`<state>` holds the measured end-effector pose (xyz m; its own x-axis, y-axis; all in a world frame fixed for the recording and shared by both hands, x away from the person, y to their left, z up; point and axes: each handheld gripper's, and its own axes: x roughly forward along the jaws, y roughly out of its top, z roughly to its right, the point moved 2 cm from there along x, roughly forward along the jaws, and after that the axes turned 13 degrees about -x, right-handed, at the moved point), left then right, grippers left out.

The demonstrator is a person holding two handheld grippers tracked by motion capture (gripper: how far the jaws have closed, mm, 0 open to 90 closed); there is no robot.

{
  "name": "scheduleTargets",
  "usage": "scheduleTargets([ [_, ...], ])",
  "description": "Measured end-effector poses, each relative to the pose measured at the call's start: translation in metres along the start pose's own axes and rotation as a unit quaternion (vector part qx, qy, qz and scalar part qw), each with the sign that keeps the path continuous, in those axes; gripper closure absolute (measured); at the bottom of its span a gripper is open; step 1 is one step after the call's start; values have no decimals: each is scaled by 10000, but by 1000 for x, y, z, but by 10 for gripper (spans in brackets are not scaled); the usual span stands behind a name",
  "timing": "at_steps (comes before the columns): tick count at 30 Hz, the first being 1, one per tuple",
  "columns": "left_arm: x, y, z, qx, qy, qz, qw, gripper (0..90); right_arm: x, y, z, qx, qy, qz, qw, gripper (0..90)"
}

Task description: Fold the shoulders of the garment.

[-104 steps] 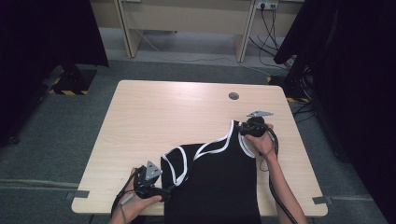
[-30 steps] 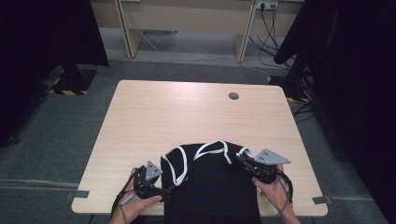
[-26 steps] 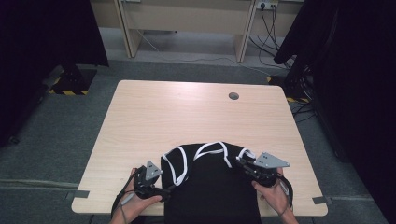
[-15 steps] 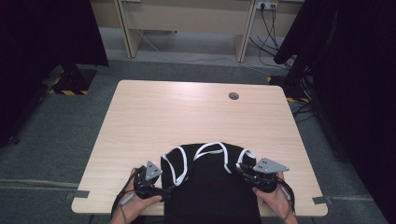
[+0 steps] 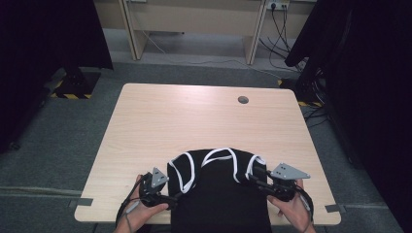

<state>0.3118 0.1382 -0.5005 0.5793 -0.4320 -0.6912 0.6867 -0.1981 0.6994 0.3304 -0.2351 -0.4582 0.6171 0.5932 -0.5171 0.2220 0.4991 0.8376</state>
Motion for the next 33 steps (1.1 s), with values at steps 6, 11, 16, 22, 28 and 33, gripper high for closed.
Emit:
scheduleTargets([
  [6,0,0,0,1,0,0,10000,0,20,11,9,60,-77,-113,9999,586],
  [11,0,0,0,0,0,-1,10000,0,37,9,11,8,3,-341,9994,586],
  [16,0,0,0,0,0,0,10000,0,35,0,7,-66,83,-494,9987,585],
  [22,0,0,0,0,-1,-1,10000,0,33,-9,2,-162,119,-704,9973,569],
  [28,0,0,0,1,0,-1,10000,0,39,-14,-1,-261,96,-903,9955,544],
  [33,0,0,0,-1,-2,-2,10000,0,37,-12,0,-108,64,-916,9957,471],
])
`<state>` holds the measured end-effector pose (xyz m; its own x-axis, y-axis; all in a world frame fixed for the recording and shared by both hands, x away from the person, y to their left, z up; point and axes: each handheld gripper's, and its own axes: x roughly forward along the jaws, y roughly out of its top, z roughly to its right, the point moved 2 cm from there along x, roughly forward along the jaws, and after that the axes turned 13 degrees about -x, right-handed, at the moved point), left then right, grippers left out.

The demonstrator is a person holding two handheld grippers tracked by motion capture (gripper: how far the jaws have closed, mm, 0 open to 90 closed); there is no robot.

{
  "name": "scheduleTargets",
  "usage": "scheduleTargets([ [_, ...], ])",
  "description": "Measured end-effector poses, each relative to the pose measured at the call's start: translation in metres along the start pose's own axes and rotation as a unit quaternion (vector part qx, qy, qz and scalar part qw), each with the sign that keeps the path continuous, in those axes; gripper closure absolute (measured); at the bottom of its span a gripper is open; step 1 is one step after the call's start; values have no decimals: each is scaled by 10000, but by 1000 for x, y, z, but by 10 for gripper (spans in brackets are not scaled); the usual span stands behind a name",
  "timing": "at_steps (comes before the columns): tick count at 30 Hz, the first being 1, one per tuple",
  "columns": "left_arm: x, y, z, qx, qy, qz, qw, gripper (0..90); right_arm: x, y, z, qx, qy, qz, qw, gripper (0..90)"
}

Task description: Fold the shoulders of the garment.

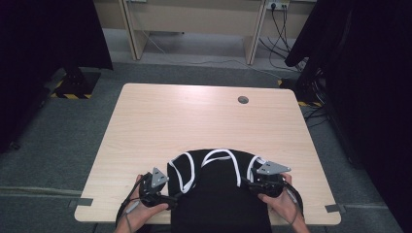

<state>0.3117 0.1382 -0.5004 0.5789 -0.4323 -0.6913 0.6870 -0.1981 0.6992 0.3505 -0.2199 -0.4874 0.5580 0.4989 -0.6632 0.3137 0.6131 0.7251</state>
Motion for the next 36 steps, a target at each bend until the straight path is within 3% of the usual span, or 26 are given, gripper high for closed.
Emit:
scheduleTargets([
  [14,0,0,0,-1,1,2,10000,0,-24,-15,9,334,-123,70,9993,376],
  [19,0,0,0,1,1,1,10000,0,-27,-16,7,366,-106,85,9992,339],
  [28,-2,0,-2,-10,-45,-7,10000,0,-28,-28,1,359,-62,-153,9992,311],
  [36,-6,-2,-8,-27,-82,-22,10000,19,-36,-37,3,477,-77,-74,9988,295],
])
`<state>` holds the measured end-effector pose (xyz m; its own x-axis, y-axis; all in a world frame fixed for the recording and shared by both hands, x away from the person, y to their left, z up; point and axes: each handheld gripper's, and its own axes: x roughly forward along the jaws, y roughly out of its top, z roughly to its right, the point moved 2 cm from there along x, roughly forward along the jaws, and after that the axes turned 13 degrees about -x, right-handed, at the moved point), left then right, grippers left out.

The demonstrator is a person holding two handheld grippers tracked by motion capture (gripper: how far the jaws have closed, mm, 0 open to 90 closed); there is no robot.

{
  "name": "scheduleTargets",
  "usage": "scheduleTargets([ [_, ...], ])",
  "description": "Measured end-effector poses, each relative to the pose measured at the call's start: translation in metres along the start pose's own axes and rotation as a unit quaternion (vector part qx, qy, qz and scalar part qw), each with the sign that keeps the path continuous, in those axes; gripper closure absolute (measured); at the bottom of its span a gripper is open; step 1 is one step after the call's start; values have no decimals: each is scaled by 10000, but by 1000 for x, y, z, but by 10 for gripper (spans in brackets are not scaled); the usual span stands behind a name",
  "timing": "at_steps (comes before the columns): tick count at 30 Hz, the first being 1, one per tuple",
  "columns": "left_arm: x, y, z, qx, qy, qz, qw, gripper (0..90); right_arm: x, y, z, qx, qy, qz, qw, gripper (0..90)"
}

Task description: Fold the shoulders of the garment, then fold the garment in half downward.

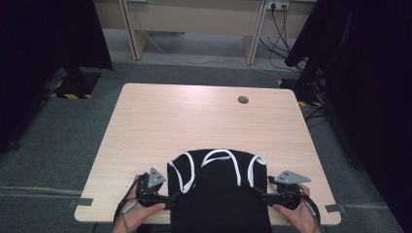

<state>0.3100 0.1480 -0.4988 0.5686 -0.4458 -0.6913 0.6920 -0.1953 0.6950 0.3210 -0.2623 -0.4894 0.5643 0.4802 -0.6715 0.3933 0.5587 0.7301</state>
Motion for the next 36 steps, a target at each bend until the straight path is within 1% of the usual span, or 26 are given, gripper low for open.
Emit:
scheduleTargets([
  [2,-3,-1,-2,17,-17,-43,10000,19,-1,-2,0,24,4,30,10000,285],
  [4,-4,-3,-2,-2,-49,-43,10000,24,-2,-4,-1,74,1,5,10000,264],
  [7,-5,-4,-3,55,-6,-51,10000,22,-5,-7,-2,96,-14,9,10000,241],
  [10,-5,-5,-2,115,-22,-62,9999,12,-9,-10,-3,151,-19,-12,9999,226],
  [13,-3,-5,-3,119,1,-22,9999,0,-12,-13,-2,181,-59,-47,9998,225],
  [17,-3,-4,-3,139,-43,-33,9999,0,-14,-15,-2,227,-85,-57,9997,222],
  [20,-2,-3,-4,182,-63,-32,9998,0,-16,-17,-3,232,-104,-65,9997,217],
  [26,-2,-3,-5,179,-76,-52,9998,0,-20,-22,-7,213,-204,-85,9995,211],
  [30,-2,-3,-5,178,-72,-42,9998,0,-23,-22,-6,240,-246,-55,9994,211],
  [36,-2,-3,-5,177,-78,-47,9998,0,-25,-18,-2,243,-277,43,9993,210],
])
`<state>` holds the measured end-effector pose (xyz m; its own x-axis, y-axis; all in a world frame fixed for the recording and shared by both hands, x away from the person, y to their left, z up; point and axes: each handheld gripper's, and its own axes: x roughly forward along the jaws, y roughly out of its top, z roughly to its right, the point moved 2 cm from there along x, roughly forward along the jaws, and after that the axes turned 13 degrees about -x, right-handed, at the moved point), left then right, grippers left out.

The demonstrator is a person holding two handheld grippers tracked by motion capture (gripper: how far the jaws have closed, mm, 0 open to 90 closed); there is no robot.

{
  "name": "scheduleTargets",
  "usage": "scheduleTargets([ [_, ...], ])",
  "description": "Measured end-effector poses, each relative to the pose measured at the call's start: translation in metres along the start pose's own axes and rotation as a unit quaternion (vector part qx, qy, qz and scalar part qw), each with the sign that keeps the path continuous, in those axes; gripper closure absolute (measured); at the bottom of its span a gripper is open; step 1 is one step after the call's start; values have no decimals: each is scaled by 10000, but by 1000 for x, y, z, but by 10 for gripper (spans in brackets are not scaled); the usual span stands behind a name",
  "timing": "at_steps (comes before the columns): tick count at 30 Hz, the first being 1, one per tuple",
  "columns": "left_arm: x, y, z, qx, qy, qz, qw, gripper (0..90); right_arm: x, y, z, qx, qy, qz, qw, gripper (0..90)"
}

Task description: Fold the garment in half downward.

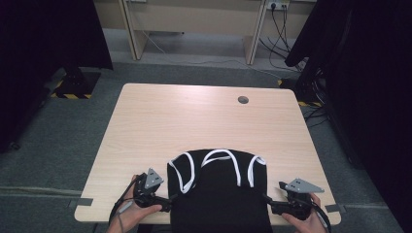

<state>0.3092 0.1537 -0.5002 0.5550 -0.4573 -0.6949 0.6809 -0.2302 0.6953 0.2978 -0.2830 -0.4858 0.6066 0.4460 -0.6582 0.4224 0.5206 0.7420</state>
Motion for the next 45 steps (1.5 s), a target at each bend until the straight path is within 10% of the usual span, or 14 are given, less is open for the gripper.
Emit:
scheduleTargets([
  [25,4,21,7,-285,-384,286,9984,22,21,36,17,-88,15,139,9999,211],
  [45,46,76,21,29,-159,14,9999,19,70,71,37,-10,228,-52,9997,162],
])
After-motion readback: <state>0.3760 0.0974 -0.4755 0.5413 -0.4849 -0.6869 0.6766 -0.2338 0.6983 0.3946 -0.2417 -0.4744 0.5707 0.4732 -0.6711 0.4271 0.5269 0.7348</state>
